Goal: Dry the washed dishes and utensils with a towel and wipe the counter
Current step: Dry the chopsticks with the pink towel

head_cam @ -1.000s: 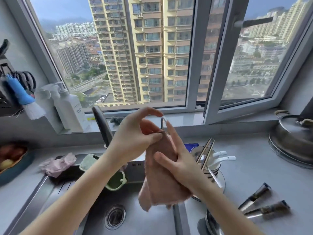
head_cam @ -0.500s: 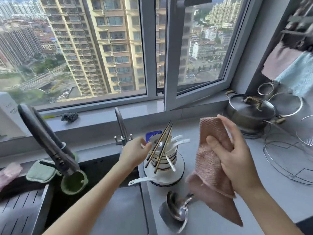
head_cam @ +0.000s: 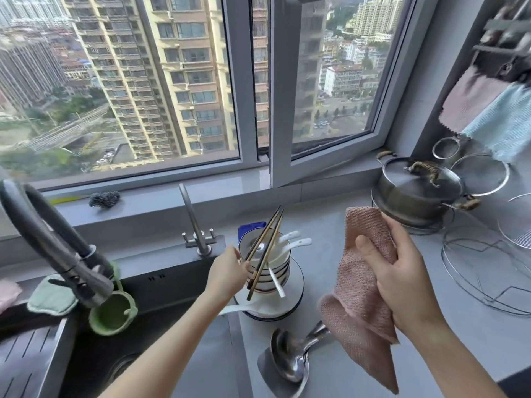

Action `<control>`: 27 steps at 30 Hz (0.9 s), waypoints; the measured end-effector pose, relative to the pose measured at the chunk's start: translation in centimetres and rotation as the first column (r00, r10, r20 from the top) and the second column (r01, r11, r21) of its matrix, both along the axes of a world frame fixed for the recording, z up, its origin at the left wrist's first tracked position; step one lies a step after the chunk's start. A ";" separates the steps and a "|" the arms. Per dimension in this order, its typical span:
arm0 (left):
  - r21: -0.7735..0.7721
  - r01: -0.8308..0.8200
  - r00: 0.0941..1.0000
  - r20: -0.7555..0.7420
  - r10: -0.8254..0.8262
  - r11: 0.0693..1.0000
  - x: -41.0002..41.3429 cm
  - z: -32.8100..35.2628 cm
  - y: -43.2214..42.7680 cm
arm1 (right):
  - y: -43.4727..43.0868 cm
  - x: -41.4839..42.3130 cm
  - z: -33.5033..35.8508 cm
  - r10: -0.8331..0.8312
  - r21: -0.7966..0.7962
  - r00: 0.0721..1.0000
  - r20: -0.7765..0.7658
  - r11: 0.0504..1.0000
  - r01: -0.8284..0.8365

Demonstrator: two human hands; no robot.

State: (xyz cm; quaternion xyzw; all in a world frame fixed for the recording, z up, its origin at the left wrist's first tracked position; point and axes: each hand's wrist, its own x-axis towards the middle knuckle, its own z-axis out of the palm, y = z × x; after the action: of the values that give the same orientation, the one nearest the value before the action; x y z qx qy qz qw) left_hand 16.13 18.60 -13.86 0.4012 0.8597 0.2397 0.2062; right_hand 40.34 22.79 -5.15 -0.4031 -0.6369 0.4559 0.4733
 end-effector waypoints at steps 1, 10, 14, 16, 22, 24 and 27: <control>0.012 -0.015 1.000 0.026 0.015 1.000 -0.1 -0.2 0.0 | 0.1 0.0 -0.2 0.002 -0.010 1.000 -0.001 1.000 -0.002; 0.067 -0.127 0.961 -0.237 0.140 0.990 -0.6 0.9 -0.7 | 1.2 -0.2 -1.2 0.011 -0.070 1.000 -0.011 0.997 -0.012; -0.017 -0.051 0.913 -0.405 0.040 0.999 0.9 0.9 -1.5 | 1.6 -0.2 -1.7 0.026 -0.084 1.000 -0.010 0.996 -0.027; -0.098 0.010 0.865 -0.499 -0.058 0.995 1.7 0.4 -1.9 | 1.7 -0.3 -1.9 0.037 -0.091 0.999 -0.008 0.995 -0.037; -0.086 -0.032 0.872 -0.490 -0.014 0.996 3.3 -0.4 -2.0 | 2.0 -0.5 -2.1 0.079 -0.105 0.997 -0.015 0.991 -0.081; -0.131 -0.072 0.882 -0.471 0.002 0.989 3.6 -0.2 -1.8 | 2.2 -0.5 -2.1 0.088 -0.095 0.996 -0.008 0.991 -0.089; -0.197 -0.116 0.920 -0.391 0.031 0.974 3.8 0.0 -1.2 | 2.5 -0.5 -2.2 0.097 -0.089 0.995 -0.012 0.991 -0.097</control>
State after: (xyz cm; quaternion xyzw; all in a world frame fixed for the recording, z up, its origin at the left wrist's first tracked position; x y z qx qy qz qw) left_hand 19.96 17.43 -13.81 0.3828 0.9189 0.0690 0.0665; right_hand 39.87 25.25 -7.36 -0.3906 -0.6330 0.5079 0.4345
